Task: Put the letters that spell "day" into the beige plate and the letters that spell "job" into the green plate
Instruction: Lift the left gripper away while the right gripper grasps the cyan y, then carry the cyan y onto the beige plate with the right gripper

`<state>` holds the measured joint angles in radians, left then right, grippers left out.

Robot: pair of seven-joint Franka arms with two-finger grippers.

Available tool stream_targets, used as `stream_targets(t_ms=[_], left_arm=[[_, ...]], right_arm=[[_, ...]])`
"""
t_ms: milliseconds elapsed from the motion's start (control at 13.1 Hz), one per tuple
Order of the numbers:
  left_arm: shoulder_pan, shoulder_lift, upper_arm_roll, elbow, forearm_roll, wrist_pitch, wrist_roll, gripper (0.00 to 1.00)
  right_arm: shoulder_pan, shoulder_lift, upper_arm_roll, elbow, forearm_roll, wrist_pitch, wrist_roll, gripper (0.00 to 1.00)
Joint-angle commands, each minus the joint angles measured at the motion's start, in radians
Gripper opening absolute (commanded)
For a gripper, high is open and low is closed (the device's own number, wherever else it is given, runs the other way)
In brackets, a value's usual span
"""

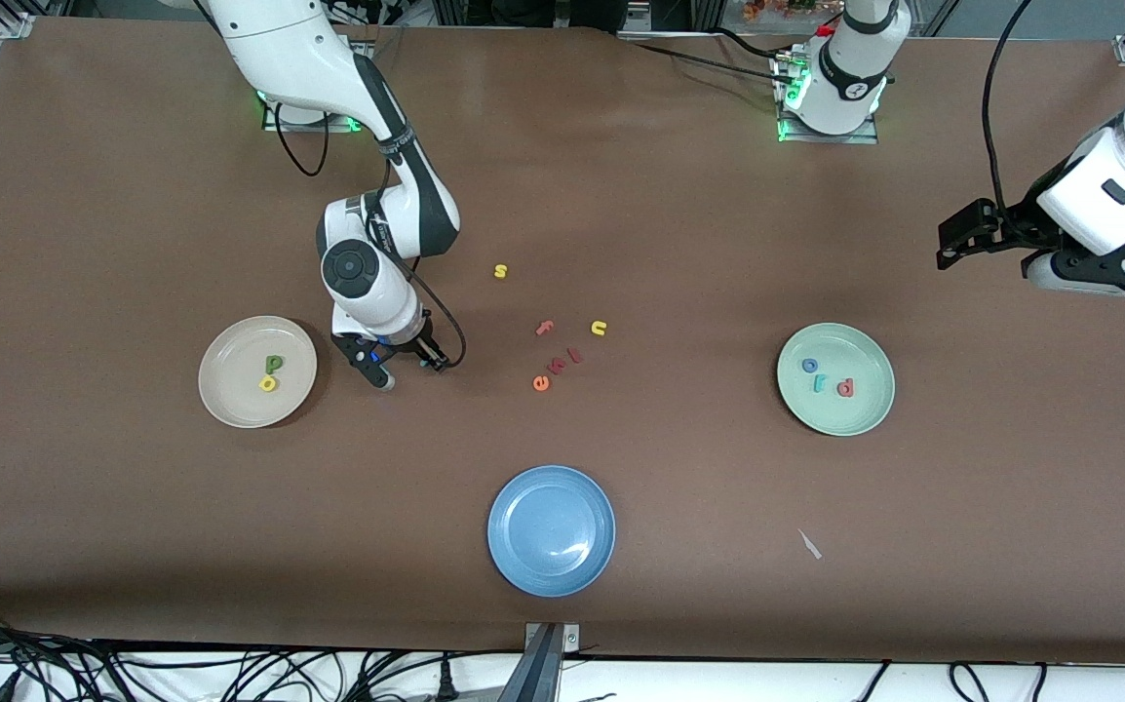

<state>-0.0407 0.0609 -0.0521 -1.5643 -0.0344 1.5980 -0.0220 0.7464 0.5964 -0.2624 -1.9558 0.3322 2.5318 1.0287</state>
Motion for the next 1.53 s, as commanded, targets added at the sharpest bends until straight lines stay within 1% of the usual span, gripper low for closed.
stream_targets(t_ms=[0,229,765,1070,1453], left_arm=[[0.007,0.013,-0.002,0.027,0.008,-0.003,0.024,1.00],[0.005,0.017,-0.002,0.033,0.005,-0.003,0.022,1.00],[0.012,0.017,-0.002,0.035,0.005,-0.001,0.022,1.00],[0.012,0.019,-0.002,0.035,0.005,-0.001,0.022,1.00],[0.013,0.019,-0.002,0.035,0.007,-0.001,0.022,1.00]], right_arm=[[-0.006,0.008,0.005,0.006,0.022,0.010,-0.022,0.50],[-0.006,0.008,0.005,0.005,0.022,0.010,-0.025,0.43],[-0.006,0.008,0.003,0.005,0.022,0.010,-0.025,0.32],[-0.006,0.010,0.003,0.006,0.022,0.010,-0.025,0.30],[-0.004,0.011,0.003,0.011,0.021,0.007,-0.027,0.24]])
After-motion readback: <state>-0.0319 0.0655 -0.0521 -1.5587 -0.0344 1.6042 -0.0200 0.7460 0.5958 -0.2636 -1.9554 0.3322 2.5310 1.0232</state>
